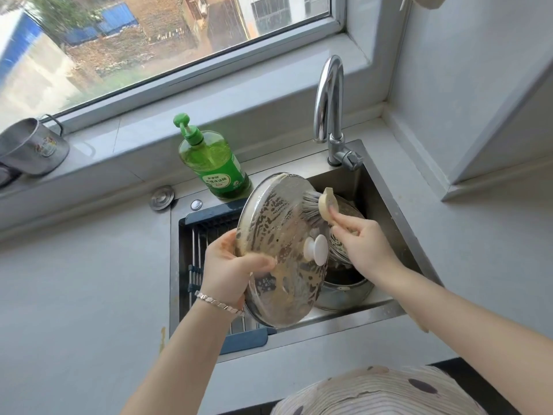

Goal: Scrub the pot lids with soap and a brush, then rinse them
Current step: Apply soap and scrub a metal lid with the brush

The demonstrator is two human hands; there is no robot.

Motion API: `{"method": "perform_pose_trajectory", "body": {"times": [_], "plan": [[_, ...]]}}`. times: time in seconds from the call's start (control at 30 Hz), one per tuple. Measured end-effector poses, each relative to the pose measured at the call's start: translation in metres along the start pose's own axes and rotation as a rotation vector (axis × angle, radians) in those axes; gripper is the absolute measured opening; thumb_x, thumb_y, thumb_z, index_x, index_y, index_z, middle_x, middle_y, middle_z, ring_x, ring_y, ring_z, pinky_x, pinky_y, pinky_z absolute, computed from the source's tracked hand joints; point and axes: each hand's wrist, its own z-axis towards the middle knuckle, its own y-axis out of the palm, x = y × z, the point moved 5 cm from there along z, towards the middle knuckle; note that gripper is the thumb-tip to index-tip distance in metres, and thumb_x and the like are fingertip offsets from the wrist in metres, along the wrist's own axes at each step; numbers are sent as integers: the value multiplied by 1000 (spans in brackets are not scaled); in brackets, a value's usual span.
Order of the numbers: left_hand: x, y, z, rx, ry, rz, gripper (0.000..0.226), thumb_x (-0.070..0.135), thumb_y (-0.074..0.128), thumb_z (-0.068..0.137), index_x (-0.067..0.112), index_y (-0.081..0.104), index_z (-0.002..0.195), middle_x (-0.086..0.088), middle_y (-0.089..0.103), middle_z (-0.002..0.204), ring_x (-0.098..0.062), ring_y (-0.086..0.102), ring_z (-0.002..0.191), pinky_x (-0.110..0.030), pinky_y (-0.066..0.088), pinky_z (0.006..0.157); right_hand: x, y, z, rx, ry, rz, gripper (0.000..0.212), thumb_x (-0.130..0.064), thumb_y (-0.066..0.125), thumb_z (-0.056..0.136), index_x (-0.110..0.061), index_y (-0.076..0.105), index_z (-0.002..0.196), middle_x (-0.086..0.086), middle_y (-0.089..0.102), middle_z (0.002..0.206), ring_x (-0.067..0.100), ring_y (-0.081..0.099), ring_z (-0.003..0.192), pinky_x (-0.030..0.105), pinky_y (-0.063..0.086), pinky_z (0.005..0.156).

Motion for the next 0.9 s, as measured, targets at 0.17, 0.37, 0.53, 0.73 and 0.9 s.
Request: {"method": "perform_pose_trajectory", "body": {"times": [0.17, 0.37, 0.53, 0.73, 0.9], "plan": [[0, -5, 5, 57, -30, -194, 36, -14, 63, 43, 4, 61, 75, -7, 68, 62, -22, 66, 56, -38, 58, 58, -15, 27, -38, -197, -211, -63, 47, -14, 55, 93, -58, 50, 110, -12, 66, 114, 3, 60, 108, 20, 47, 95], [-18, 0, 3, 117, -105, -240, 36, -25, 57, 66, 4, 58, 87, -13, 66, 79, -28, 65, 72, -41, 59, 65, 0, 13, -5, 30, -112, 23, 44, -22, 56, 92, -38, 47, 132, -40, 56, 93, -18, 52, 84, 11, 41, 87], [-24, 8, 0, 155, -1, -263, 44, -11, 69, 49, 14, 56, 82, 2, 70, 70, -16, 68, 69, -31, 57, 59, 3, 17, 10, 188, 28, 54, 80, -46, 64, 82, -37, 18, 147, -15, 49, 117, 3, 50, 95, 21, 40, 87], [-30, 14, -4, 4, -22, -134, 53, -9, 80, 46, 12, 59, 91, 3, 73, 77, -14, 69, 76, -26, 57, 64, 11, 22, 17, 155, 66, 155, 78, -25, 63, 85, -39, 17, 147, -13, 39, 141, 7, 45, 116, 35, 41, 100], [-17, 1, 10, -149, -224, 71, 47, 15, 84, 58, 7, 61, 98, -9, 71, 85, -22, 70, 75, -35, 59, 65, 7, 11, 4, -26, -134, -98, 77, -22, 63, 82, -58, 23, 137, -19, 50, 132, 3, 49, 113, 19, 38, 90]]}}
